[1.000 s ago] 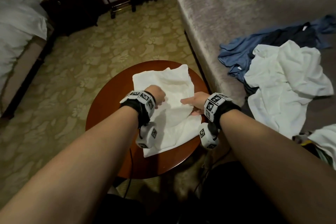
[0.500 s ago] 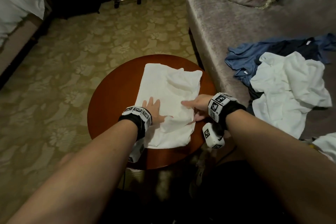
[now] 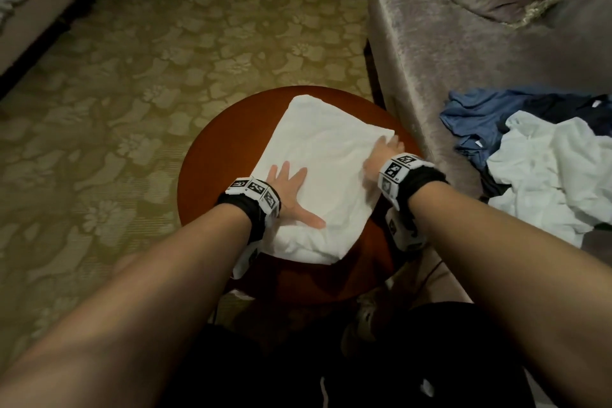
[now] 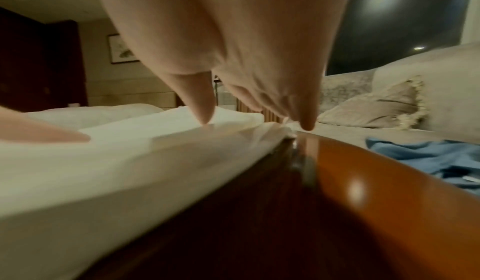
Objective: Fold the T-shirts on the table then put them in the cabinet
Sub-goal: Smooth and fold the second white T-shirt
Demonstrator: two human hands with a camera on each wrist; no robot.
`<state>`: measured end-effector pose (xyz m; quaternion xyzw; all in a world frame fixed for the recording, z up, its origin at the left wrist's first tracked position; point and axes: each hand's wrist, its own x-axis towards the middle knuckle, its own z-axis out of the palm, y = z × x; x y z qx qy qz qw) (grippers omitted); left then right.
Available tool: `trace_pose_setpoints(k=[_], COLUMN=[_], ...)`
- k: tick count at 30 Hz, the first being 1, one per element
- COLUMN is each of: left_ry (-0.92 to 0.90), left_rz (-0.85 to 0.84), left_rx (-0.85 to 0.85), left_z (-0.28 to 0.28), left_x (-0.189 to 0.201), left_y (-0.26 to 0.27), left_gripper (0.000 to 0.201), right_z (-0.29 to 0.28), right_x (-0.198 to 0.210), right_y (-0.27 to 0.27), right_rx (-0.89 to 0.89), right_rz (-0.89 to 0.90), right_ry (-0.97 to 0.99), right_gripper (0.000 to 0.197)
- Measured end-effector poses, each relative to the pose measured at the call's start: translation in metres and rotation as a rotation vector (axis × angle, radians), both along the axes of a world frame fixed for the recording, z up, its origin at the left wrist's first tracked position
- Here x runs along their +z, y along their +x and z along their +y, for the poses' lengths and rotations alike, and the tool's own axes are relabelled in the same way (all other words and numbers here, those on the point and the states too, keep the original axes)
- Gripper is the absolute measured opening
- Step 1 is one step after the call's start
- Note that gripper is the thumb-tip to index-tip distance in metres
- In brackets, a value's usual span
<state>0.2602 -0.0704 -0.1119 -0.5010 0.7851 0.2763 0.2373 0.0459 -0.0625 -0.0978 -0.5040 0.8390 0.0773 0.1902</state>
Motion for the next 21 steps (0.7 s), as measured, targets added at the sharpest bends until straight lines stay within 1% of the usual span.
trace_pose_setpoints(k=[1, 2, 3, 5, 7, 10, 12, 14, 16, 18, 19, 20, 21], left_ry=[-0.002, -0.013, -0.030, -0.062, -0.075, -0.092, -0.094, -0.140, -0.227, -0.261, -0.275, -0.302, -0.334], left_rz=[0.019, 0.036, 0.045, 0.034, -0.005, -0.083, -0.141, -0.194, -0.243, -0.261, -0.250, -0.213, -0.153], left_rx=[0.013, 0.022, 0.026, 0.009, -0.033, -0.073, -0.061, -0.052, -0.028, 0.078, 0.150, 0.228, 0.315], left_z=[0.001, 0.003, 0.006, 0.014, 0.027, 0.042, 0.043, 0.037, 0.028, 0.020, 0.019, 0.018, 0.017], left_x=[0.003, 0.006, 0.009, 0.011, 0.006, -0.001, -0.004, -0.006, -0.006, 0.002, 0.010, 0.019, 0.025], left_y=[-0.001, -0.003, -0.005, -0.012, -0.019, -0.024, -0.018, -0.003, 0.016, 0.032, 0.038, 0.042, 0.046], left_gripper=[0.136, 0.133, 0.131, 0.129, 0.132, 0.142, 0.144, 0.143, 0.137, 0.130, 0.124, 0.112, 0.094], right_z=[-0.001, -0.002, -0.005, -0.001, 0.007, 0.019, 0.023, 0.028, 0.028, 0.027, 0.028, 0.029, 0.032], right_x=[-0.001, -0.001, -0.005, -0.003, -0.002, -0.002, -0.009, -0.007, -0.001, 0.002, 0.002, 0.001, -0.001], right_y=[-0.005, -0.009, -0.012, -0.007, 0.005, 0.019, 0.020, 0.018, 0.013, 0.007, 0.005, 0.004, 0.004], right_rx=[-0.046, -0.046, -0.001, 0.170, 0.279, 0.456, 0.513, 0.496, 0.446, 0.389, 0.368, 0.347, 0.318], right_rz=[0.013, 0.011, -0.005, -0.024, -0.085, -0.051, -0.011, 0.024, 0.027, 0.019, 0.033, 0.042, 0.051], right_ry=[0.012, 0.012, 0.001, -0.029, -0.018, 0.062, 0.149, 0.176, 0.121, 0.038, 0.011, -0.010, -0.010], right_gripper=[0.066, 0.066, 0.065, 0.061, 0.060, 0.059, 0.060, 0.061, 0.058, 0.051, 0.047, 0.047, 0.052])
